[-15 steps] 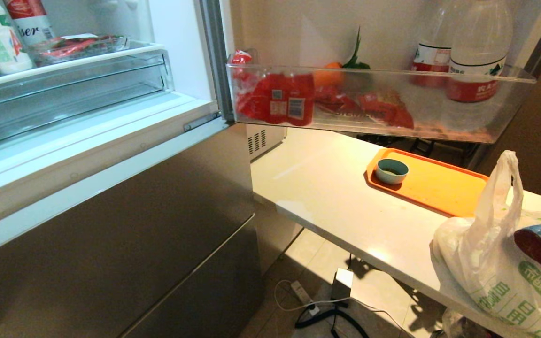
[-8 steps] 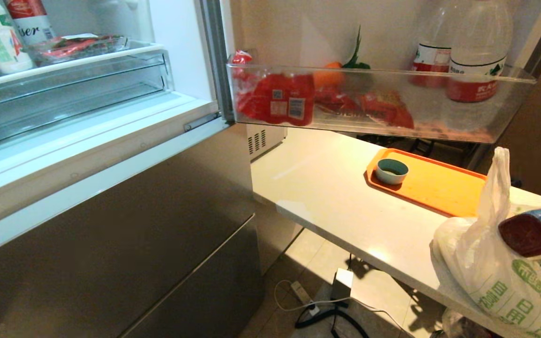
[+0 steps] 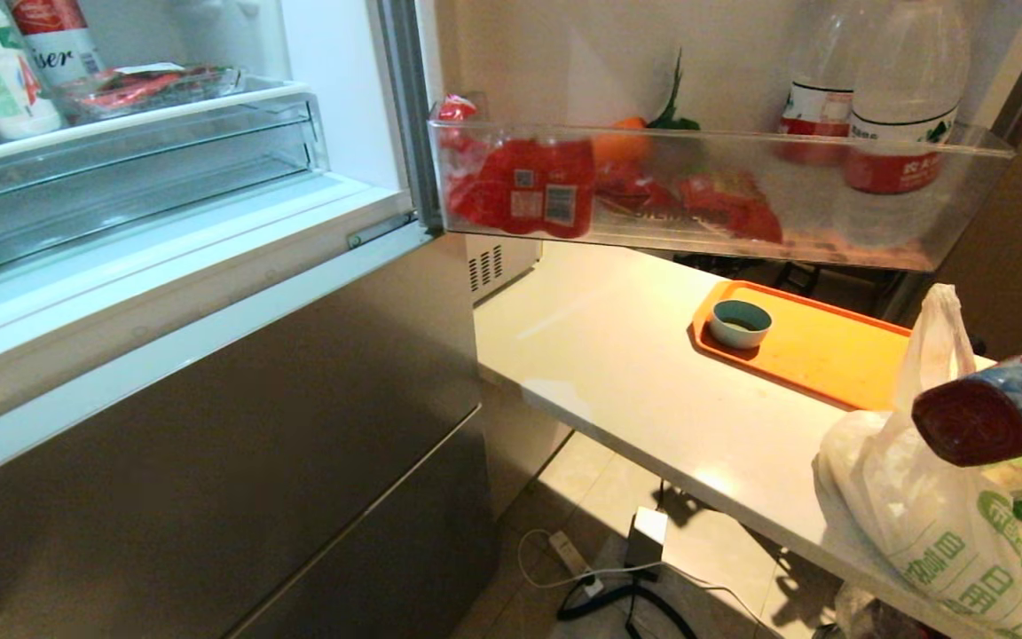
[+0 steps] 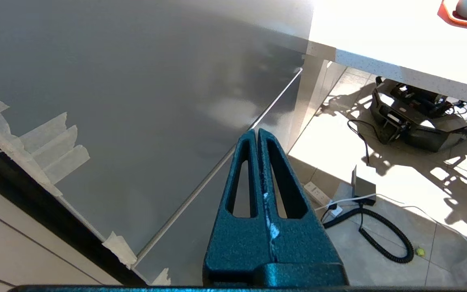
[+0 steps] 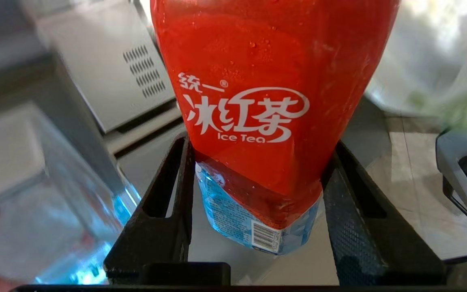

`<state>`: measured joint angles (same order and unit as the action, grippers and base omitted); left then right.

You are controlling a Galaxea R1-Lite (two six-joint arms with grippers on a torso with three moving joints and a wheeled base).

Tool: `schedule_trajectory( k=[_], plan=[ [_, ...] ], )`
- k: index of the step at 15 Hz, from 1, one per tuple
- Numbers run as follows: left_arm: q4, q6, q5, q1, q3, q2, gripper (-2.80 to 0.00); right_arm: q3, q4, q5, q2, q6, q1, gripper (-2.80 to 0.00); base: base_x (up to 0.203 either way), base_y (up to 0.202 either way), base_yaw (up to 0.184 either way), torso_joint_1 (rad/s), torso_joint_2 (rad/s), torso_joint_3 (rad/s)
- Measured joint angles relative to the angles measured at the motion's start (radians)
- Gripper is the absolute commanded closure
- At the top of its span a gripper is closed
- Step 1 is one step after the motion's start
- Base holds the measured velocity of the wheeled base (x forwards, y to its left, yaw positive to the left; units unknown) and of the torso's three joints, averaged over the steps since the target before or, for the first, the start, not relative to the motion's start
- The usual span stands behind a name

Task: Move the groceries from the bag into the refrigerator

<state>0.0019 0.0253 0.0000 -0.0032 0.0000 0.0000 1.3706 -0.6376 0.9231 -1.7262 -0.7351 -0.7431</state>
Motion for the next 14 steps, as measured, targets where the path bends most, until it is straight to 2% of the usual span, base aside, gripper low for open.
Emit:
schedule_trajectory(
  k=[5, 7, 10, 12, 14],
  plan=[
    [0.000, 0.000, 0.000, 0.000, 0.000, 0.000, 0.00, -0.038, -0.024, -0.032, 0.099, 0.012, 0.017, 0.00, 0.000, 0.000, 0.000, 0.000, 0.00, 0.000],
    [0.000, 0.000, 0.000, 0.000, 0.000, 0.000, 0.00, -0.081, -0.024, -0.116, 0.141, 0.049, 0.017, 0.00, 0.000, 0.000, 0.000, 0.000, 0.00, 0.000],
    [0.000, 0.000, 0.000, 0.000, 0.000, 0.000, 0.00, -0.170, -0.022, -0.260, 0.207, 0.191, 0.023, 0.00, 0.000, 0.000, 0.000, 0.000, 0.00, 0.000],
    [0.000, 0.000, 0.000, 0.000, 0.000, 0.000, 0.00, -0.226, -0.020, -0.347, 0.253, 0.226, 0.030, 0.00, 0.000, 0.000, 0.000, 0.000, 0.00, 0.000],
    [0.000, 0.000, 0.000, 0.000, 0.000, 0.000, 0.00, -0.272, -0.013, -0.430, 0.297, 0.298, 0.036, 0.00, 0.000, 0.000, 0.000, 0.000, 0.00, 0.000]
  ],
)
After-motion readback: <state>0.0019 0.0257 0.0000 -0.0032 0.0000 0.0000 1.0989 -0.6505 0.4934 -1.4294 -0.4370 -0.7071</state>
